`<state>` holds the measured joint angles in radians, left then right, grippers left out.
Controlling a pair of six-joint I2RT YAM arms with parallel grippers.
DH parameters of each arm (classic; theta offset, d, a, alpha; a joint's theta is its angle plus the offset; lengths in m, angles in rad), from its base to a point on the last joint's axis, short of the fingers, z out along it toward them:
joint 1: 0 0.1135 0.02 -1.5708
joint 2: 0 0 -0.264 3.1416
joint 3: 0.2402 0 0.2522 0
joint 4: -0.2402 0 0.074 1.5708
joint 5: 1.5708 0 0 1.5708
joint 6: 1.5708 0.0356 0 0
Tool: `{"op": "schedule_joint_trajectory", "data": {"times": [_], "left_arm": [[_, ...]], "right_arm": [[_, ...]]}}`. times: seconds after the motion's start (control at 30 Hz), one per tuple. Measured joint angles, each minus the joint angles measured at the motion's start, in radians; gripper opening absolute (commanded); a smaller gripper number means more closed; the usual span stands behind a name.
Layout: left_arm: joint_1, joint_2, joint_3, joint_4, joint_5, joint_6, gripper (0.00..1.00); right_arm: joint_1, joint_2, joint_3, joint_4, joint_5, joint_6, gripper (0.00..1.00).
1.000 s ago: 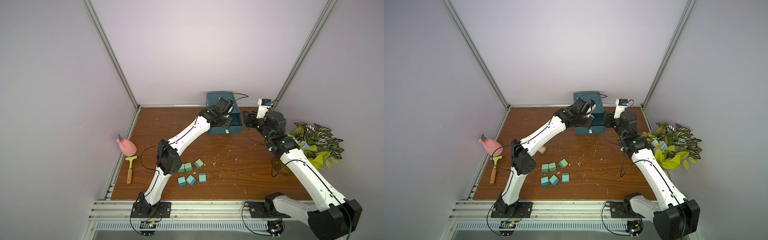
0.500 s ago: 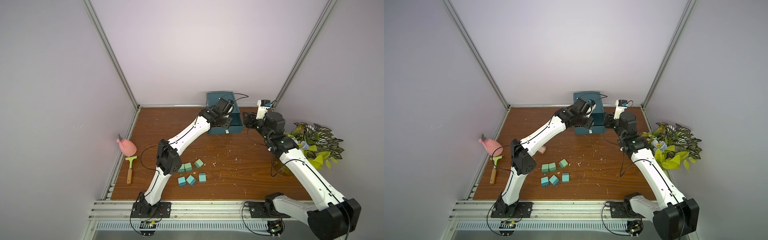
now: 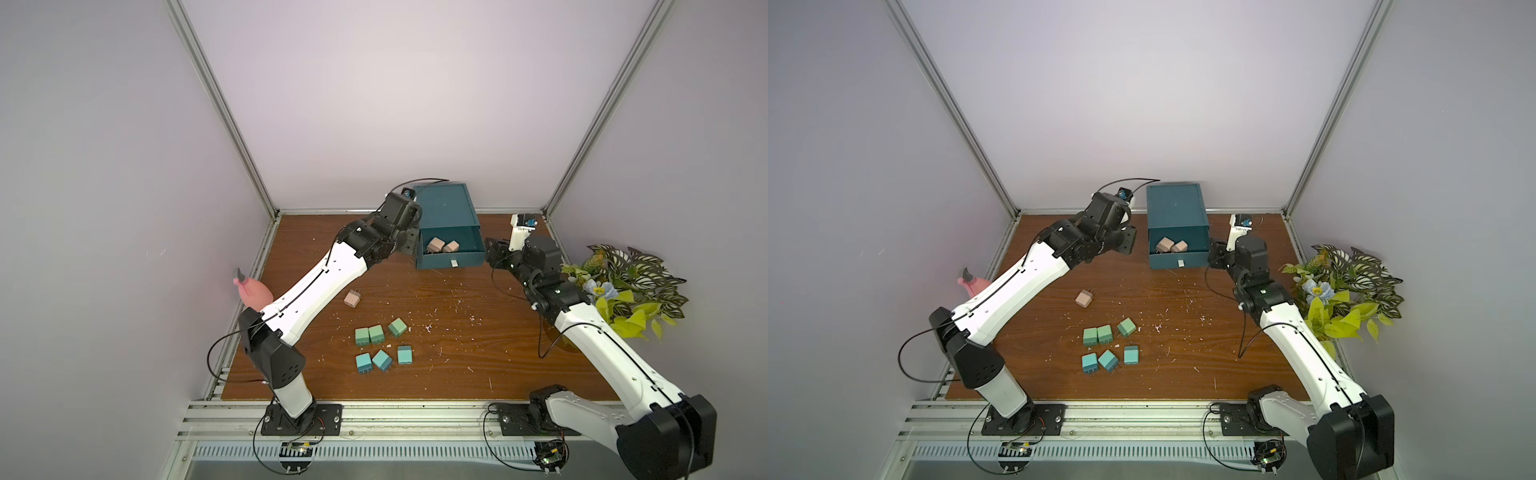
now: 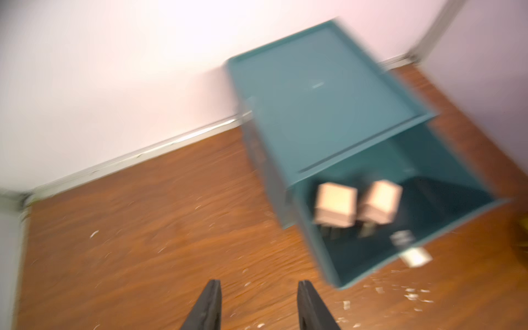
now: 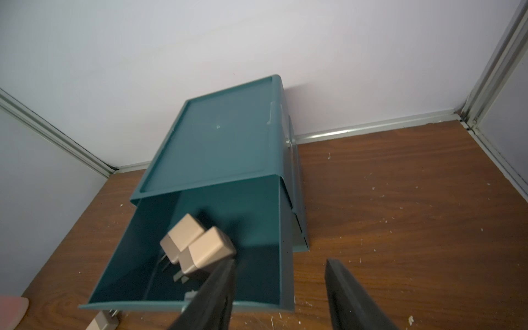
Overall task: Place the plugs into the drawer by color
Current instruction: Place the plug in the drawer, then pick up the plug from the center of the board.
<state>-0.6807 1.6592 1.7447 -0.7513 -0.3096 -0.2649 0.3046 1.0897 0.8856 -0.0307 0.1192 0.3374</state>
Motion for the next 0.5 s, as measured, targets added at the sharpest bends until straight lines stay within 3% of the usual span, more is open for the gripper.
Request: {"op": "schedule_joint_trajectory", "data": {"times": [0.13,0.3,0.5], "left_arm": [[0.04,-0.026,-0.194,0.0,-0.047,0.001,0.51],[0.161,-0.027,-0.404,-0.009,0.006,-0.002,0.56],[0.264,-0.02,-0.496,0.0,0.039,-0.018,0.69]], "right_arm": [[0.0,-0.079,-0.108,0.005,0.004,-0.001,0.57],[0.0,-0.135,-0.227,0.021,-0.021,0.005,0.55],[0.0,-0.148,-0.344,0.055,-0.058,0.021,0.56]]}}
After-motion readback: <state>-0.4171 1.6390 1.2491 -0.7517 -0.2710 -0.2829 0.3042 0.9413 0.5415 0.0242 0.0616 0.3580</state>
